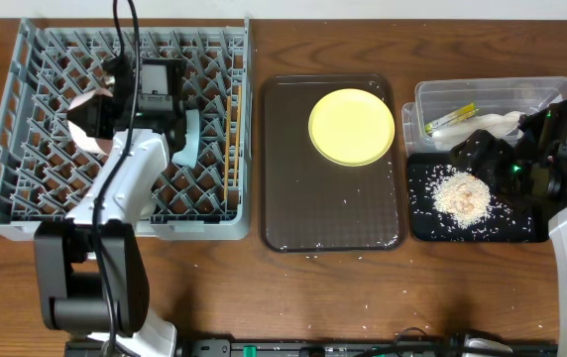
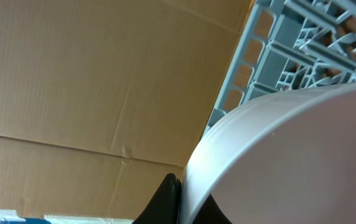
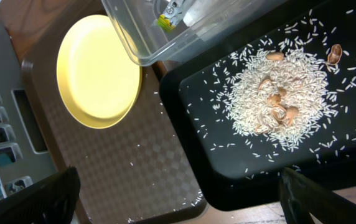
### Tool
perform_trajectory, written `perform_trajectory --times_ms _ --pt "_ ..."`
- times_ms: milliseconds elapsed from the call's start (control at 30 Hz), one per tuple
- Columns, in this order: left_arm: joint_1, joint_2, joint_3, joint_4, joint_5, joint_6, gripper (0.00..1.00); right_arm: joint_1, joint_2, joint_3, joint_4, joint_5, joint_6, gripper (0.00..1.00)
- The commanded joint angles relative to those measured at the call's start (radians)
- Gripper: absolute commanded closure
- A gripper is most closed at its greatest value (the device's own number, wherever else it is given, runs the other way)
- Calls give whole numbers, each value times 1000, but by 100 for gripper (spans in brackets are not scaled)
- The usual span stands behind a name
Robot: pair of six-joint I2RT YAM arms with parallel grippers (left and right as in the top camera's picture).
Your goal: Sort waste into correct bins and load items into the dishwasher
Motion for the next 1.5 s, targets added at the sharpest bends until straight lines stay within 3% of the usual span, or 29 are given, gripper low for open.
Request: perform_trajectory --times_ms 0,267,1067,1167,1300,1467 --pt "30 16 6 23 -22 0 93 -3 1 0 -1 -7 3 1" --pt "17 51 -10 30 45 -10 93 -3 1 0 -1 -7 3 1" --pt "-48 100 -10 93 27 -9 92 -3 1 0 -1 -7 3 1" --pt "-62 100 -10 93 12 -8 85 -3 1 0 -1 -7 3 1" --pt "-79 100 -10 93 10 -9 59 -3 1 0 -1 -7 3 1" --pt "-82 99 -9 93 10 -4 52 -3 1 0 -1 -7 3 1"
